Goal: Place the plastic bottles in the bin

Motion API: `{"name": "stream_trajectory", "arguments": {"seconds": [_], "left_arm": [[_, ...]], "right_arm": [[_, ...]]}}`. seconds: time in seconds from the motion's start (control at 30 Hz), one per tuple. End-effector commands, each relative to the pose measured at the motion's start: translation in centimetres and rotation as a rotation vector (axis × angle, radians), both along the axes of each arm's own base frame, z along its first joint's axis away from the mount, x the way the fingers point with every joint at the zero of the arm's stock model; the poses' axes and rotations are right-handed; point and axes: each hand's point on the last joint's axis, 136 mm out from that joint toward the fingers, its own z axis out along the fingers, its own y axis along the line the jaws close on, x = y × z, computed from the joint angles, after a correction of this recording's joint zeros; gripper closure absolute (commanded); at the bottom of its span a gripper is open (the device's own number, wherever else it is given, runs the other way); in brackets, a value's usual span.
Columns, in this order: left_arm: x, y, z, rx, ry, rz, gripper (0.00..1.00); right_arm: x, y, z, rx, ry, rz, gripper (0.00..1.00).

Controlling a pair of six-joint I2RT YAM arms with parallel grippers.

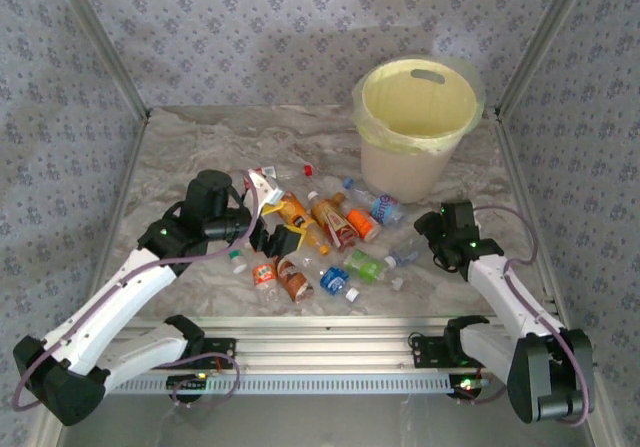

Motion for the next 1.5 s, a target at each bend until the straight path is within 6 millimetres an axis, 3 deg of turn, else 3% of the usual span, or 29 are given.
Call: {"name": "stream_trajectory", "arguments": {"seconds": [0.0, 0.63, 1.0, 1.47], "left_arm": [[-1.4, -0.7, 1.6, -0.030, -0.033, -0.083, 0.00], [-1.3, -0.7, 2.1, -0.059, -0.043, -0.063, 0.00], [-1.7, 0.0, 5.5, -0.112, -0.082, -0.006, 0.01], [-1.9, 1.5, 10.7, -0.065, -0.166, 0.029, 0.00]], "right_arm": [[0.2, 0.4, -0.7, 0.037, 0.012, -0.023, 0.21], [1.9, 1.0, -3.7, 0.037, 0.053, -0.015, 0.26], [2.7, 0.4, -4.5, -0.027, 0.061, 0.006, 0.31], [3.6, 0.1, -3.7, -0.082, 0.019, 0.068, 0.50]]}}
